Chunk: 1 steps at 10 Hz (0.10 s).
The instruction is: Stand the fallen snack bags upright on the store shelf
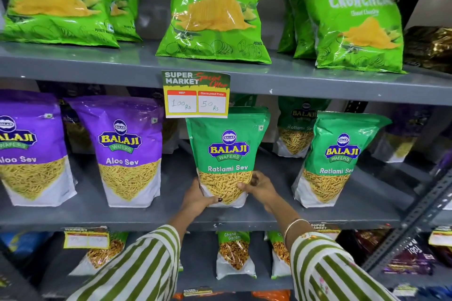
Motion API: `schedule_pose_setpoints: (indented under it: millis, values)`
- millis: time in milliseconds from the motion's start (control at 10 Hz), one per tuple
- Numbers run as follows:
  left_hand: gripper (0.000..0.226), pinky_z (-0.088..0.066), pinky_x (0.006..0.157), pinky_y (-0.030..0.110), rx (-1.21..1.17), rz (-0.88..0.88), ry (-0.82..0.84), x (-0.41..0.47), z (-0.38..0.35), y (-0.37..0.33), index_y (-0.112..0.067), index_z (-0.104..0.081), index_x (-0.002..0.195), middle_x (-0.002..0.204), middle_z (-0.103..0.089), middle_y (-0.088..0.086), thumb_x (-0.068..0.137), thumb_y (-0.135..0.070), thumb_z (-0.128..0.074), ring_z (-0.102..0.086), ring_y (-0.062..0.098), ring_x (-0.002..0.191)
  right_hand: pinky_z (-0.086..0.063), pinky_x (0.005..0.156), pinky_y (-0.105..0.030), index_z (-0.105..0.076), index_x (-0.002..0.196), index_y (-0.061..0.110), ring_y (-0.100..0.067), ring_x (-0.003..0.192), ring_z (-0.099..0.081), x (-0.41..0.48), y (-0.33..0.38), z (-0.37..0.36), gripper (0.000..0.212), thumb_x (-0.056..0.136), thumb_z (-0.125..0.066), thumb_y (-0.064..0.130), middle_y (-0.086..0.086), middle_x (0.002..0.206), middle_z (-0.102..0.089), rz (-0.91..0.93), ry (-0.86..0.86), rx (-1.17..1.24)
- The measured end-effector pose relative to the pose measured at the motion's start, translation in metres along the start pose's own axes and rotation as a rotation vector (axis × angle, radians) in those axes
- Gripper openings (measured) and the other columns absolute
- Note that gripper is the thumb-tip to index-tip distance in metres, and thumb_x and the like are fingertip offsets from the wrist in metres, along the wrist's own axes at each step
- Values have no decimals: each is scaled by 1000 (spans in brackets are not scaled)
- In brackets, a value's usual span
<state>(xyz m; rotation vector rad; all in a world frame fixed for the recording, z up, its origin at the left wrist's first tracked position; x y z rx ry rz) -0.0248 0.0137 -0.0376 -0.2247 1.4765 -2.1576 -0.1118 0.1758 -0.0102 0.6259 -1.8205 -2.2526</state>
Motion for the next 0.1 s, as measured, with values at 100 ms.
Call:
schedule_pose_setpoints:
  millis: [100]
  values:
    - [89, -38, 107, 41, 93, -55, -145, -9, 10, -1, -10, -28, 139, 146, -41, 13, 67, -29, -78, -39, 29, 133, -41, 105, -38, -34, 136, 3, -28, 132, -42, -11, 4, -1, 78, 72, -76, 17, -15, 144, -44, 82, -118, -91]
Point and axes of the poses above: each hand's wrist, its own x-axis towards the middle knuckle, its own z-axis out of the back of the hand, y = z × x, the point moved 2 cm from there along x, towards the middle knuckle
